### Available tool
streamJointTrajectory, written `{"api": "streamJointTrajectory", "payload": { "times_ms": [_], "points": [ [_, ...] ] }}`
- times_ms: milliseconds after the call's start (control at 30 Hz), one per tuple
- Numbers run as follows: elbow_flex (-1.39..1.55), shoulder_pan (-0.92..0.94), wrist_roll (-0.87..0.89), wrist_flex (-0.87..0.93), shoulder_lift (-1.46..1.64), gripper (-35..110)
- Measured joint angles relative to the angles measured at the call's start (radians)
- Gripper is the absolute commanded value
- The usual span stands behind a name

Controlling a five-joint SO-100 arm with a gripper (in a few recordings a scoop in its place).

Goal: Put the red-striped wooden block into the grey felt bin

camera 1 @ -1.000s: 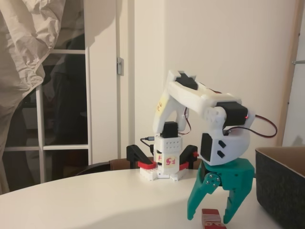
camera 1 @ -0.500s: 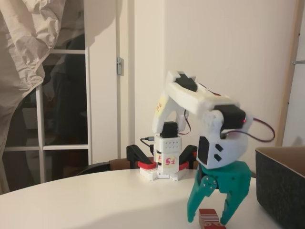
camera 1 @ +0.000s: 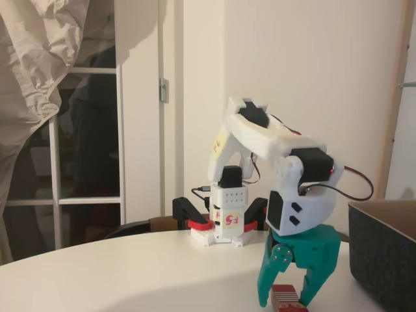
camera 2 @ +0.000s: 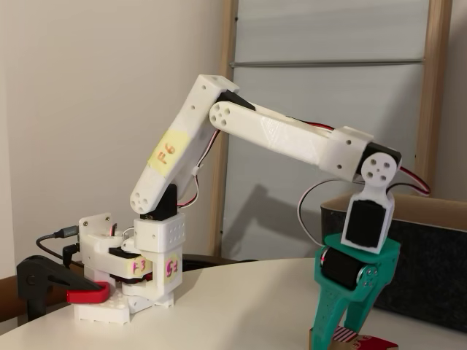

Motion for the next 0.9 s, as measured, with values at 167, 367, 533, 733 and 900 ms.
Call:
{"api": "streamJointTrajectory", "payload": {
  "times_ms": [167, 367, 533, 733, 900],
  "points": [
    [0.0, 0.0, 0.0, 0.0, 0.0, 13],
    [0.0, 0.0, -0.002, 0.0, 0.0, 12],
    [0.0, 0.0, -0.002, 0.0, 0.0, 10],
    [0.0, 0.012, 0.0, 0.0, 0.0, 10],
    [0.0, 0.023, 0.021, 0.0, 0.0, 10]
  ]
}}
